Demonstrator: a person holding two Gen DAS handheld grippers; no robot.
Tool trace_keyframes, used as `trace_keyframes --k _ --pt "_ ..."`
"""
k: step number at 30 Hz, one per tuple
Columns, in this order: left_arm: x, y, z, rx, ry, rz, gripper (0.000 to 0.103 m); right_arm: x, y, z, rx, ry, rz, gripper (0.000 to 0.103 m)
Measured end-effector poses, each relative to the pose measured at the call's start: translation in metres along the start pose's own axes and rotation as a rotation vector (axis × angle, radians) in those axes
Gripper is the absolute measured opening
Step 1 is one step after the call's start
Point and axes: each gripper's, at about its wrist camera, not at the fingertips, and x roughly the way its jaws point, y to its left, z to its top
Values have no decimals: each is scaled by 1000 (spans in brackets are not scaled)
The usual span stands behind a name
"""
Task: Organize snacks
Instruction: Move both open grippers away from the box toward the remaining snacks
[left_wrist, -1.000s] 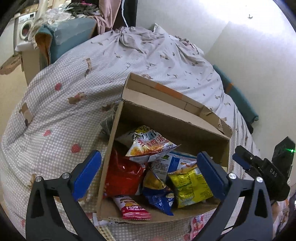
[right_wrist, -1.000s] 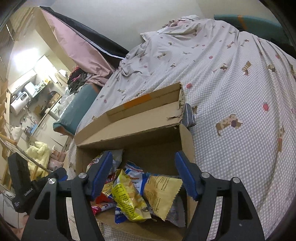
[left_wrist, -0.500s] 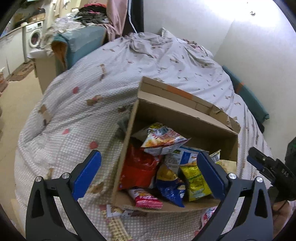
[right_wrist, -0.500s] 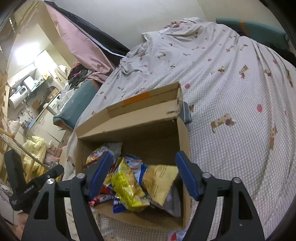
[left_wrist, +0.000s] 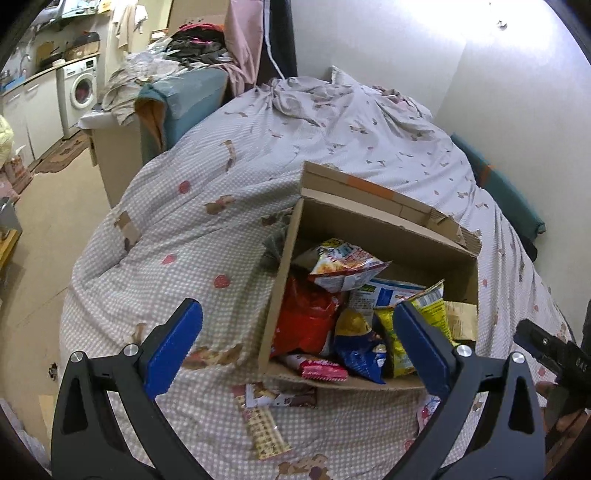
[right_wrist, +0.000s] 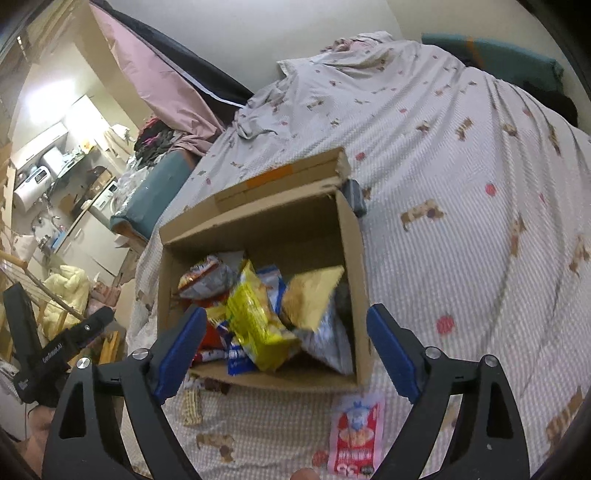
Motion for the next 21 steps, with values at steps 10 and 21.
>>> trace_keyframes --k 10,21 --pt "-2 10 -24 -20 74 79 102 -18 -18 -27 100 37 -9 91" --pt "29 25 -68 25 258 263 102 5 -41 -59 74 199 -153 91"
